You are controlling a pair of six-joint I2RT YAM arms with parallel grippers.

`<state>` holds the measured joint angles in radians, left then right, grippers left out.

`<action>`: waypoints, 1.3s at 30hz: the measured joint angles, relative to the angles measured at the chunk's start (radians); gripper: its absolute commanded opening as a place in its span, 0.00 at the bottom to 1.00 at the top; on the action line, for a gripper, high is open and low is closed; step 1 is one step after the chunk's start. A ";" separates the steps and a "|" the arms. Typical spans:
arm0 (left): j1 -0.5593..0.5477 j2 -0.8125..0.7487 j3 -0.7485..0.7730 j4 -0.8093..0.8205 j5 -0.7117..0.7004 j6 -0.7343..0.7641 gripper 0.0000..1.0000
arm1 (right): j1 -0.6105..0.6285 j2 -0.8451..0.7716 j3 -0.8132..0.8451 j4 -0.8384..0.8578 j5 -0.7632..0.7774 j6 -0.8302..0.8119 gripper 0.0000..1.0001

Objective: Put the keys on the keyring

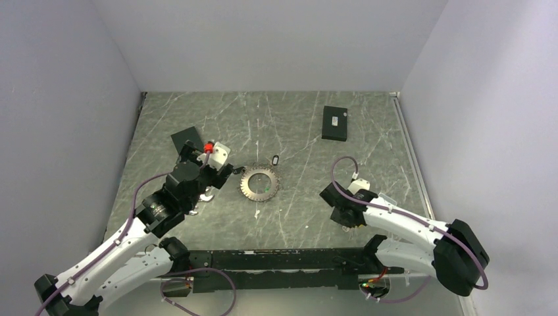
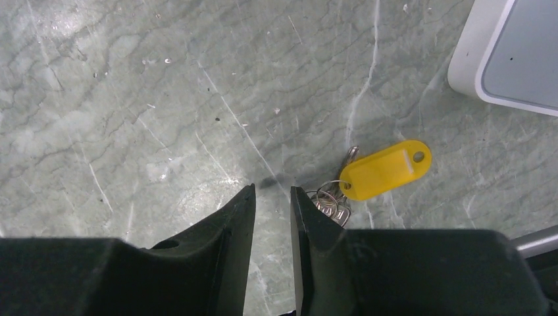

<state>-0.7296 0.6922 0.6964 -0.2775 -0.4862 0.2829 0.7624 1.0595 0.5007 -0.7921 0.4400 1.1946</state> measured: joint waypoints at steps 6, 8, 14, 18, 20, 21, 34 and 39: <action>0.000 0.000 0.000 0.000 -0.001 0.001 0.99 | 0.000 -0.039 0.008 -0.030 -0.005 -0.008 0.43; 0.000 0.000 0.000 0.000 -0.001 0.001 0.99 | 0.000 -0.047 0.020 -0.043 -0.004 -0.010 0.43; 0.000 0.002 0.000 0.000 -0.001 0.001 0.99 | 0.000 -0.035 0.036 -0.045 -0.016 -0.009 0.40; 0.000 0.008 0.000 0.000 -0.001 0.002 0.99 | 0.000 -0.031 0.009 -0.037 -0.040 -0.005 0.39; 0.000 0.009 0.000 0.000 -0.001 0.003 0.99 | 0.000 -0.029 -0.008 -0.037 -0.052 -0.001 0.39; 0.000 0.010 0.000 0.000 -0.001 0.003 0.99 | 0.000 -0.027 -0.015 -0.036 -0.055 0.000 0.39; 0.000 0.012 0.000 0.000 -0.001 0.003 0.99 | -0.002 0.012 -0.011 0.028 -0.043 -0.050 0.00; 0.000 0.012 0.000 0.000 -0.001 0.003 0.99 | -0.002 0.062 0.006 0.091 -0.056 -0.081 0.00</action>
<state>-0.7296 0.7040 0.6964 -0.2779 -0.4873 0.2859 0.7605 1.1217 0.5064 -0.7013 0.3843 1.1137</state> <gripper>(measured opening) 0.992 0.010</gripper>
